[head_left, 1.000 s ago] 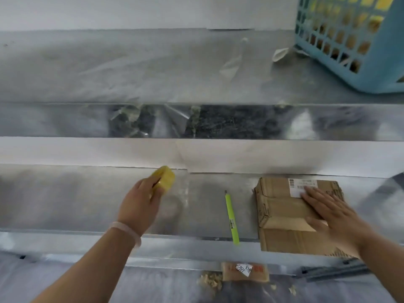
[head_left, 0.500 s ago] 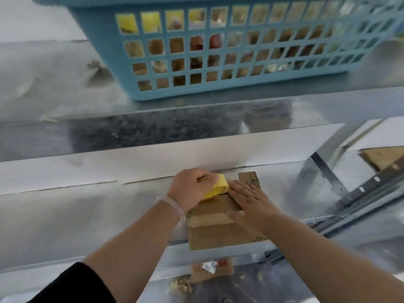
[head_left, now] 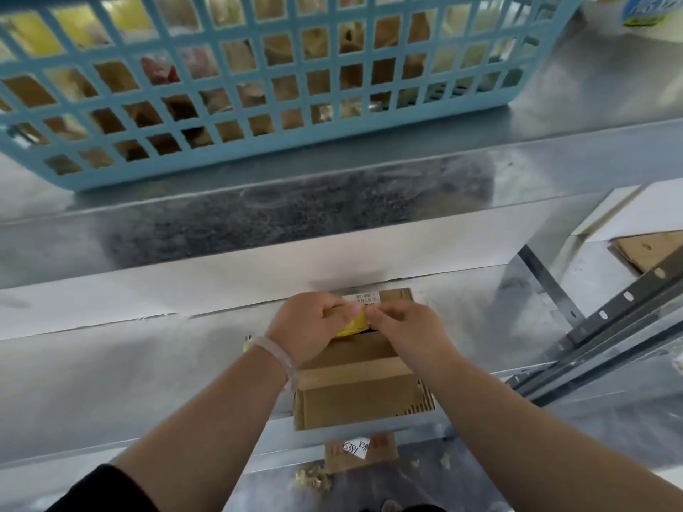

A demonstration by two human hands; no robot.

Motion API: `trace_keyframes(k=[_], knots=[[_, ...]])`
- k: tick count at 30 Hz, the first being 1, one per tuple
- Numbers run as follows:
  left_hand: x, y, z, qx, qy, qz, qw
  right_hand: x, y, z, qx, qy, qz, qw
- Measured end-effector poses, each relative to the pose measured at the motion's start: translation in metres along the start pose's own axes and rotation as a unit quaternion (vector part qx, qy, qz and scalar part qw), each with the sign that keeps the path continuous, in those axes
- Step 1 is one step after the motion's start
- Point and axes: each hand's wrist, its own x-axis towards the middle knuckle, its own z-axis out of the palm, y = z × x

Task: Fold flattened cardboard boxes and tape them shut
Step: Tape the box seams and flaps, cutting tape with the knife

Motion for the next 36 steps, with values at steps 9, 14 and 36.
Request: trace_keyframes(k=[9,14,36], knots=[[0.001,-0.009,0.003,0.044,-0.053,0.080,0.994,0.008,0.007,-0.003,-0.002,0.027,0.032,0.999],[-0.001,-0.022,-0.001,0.024,-0.045,0.068,0.996,0.010,0.007,-0.003,-0.016,0.034,0.035,0.999],[0.016,0.007,-0.004,0.151,0.013,0.015,0.988,0.016,0.016,-0.015,0.300,0.131,0.116,0.938]])
